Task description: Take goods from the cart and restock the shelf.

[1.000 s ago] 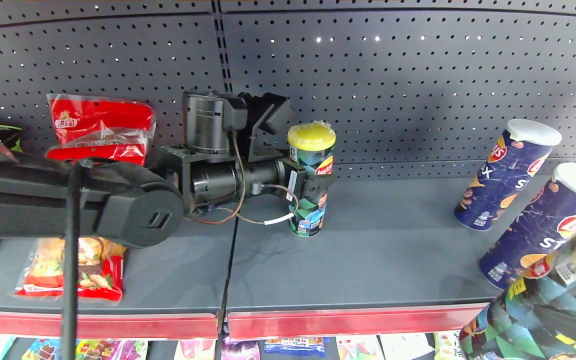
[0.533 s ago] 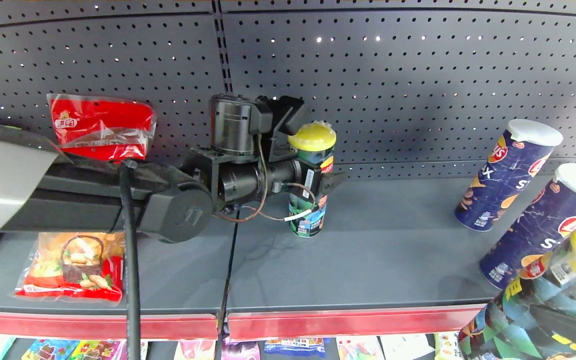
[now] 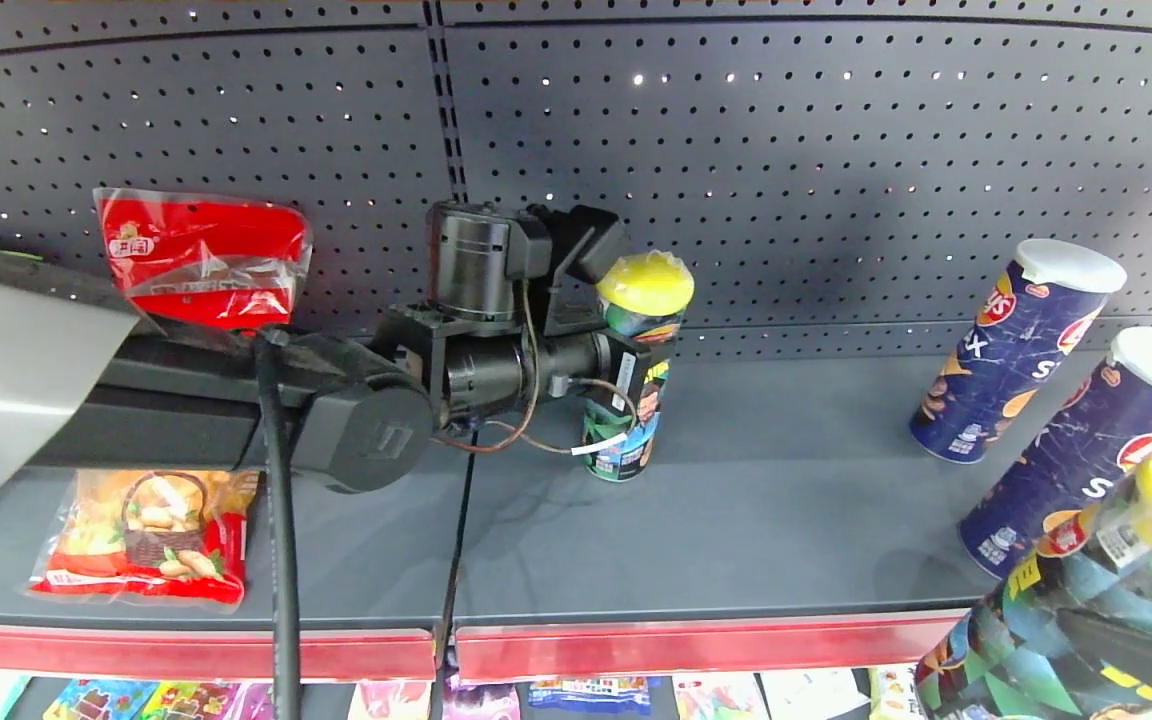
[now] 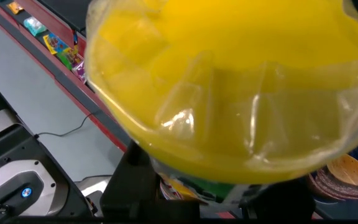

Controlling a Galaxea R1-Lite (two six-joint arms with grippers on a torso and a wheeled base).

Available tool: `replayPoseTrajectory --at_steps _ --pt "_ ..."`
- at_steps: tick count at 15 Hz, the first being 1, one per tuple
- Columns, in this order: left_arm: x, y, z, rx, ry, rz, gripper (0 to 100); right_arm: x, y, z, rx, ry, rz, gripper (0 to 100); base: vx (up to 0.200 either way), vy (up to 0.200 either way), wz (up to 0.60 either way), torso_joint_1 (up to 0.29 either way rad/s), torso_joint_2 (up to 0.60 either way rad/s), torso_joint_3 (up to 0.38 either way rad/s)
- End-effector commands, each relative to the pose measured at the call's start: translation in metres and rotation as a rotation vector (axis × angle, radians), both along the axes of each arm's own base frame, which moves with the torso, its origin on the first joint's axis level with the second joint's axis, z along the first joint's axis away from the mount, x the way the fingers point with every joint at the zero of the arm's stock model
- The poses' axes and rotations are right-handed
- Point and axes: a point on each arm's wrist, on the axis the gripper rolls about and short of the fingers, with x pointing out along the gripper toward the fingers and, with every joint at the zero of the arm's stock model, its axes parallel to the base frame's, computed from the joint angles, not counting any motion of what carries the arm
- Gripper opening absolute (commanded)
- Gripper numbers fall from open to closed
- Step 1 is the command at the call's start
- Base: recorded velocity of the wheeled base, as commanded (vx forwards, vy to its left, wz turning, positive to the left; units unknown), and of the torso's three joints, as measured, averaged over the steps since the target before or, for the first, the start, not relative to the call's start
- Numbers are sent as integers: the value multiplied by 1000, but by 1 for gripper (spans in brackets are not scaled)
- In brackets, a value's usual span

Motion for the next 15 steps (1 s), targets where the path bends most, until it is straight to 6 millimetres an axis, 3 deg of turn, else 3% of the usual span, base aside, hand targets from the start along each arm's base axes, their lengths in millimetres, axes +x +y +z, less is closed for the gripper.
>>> replayPoseTrajectory --at_steps 1,7,15 --pt "-2 3 3 -6 1 -26 0 0 0 0 -1 1 0 0 0 0 0 0 0 0" --pt "-19 54 31 -52 -39 -224 0 0 0 0 11 13 -5 0 0 0 0 0 0 0" --pt "-60 76 -5 20 -113 -472 0 5 2 1 9 22 -1 0 0 0 0 0 0 0"
